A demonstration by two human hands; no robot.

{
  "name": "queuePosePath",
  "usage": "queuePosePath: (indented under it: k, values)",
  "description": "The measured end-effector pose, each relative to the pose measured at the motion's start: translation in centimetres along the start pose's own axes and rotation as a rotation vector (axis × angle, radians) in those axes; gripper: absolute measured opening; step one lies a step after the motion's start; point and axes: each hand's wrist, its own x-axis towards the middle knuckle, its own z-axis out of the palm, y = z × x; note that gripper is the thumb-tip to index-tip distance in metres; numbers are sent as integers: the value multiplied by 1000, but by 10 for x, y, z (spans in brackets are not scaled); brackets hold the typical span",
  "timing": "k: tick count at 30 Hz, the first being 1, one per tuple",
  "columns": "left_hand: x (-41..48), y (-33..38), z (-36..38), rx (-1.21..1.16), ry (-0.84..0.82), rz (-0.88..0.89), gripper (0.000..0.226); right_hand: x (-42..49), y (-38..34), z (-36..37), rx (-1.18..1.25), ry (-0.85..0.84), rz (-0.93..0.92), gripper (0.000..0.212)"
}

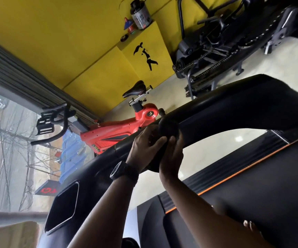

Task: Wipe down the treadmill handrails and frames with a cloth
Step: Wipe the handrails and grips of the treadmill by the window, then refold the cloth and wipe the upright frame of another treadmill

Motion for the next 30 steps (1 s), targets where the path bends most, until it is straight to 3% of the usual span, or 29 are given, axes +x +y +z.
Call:
queuePosePath:
  k: [3, 6, 10, 14, 16, 19, 25, 30]
  values:
    - [16, 21, 15, -76, 97, -20, 26, 34, -11, -16, -71, 24, -116, 45]
    - [34, 44, 27, -119, 142, -16, 25, 62, -24, -38, -136, 39, -91, 46]
    - [62, 82, 44, -149, 140, 30, 27, 92, -47, -63, 128, -11, 203, 61]
    - [95, 124, 61, -244, 113, 124, 26, 129, -73, -88, 264, -87, 172, 66]
    - [113, 147, 68, -306, 74, 146, 29, 150, -96, -103, 260, -50, 147, 72]
    - [136, 183, 85, -435, -28, 151, 38, 181, -135, -128, 195, 2, 124, 53]
    - [178, 266, 118, -714, -187, 218, 23, 231, -213, -193, 53, 196, -47, 35]
    - [201, 347, 160, -869, -326, 256, 22, 262, -266, -260, -63, 292, -137, 56]
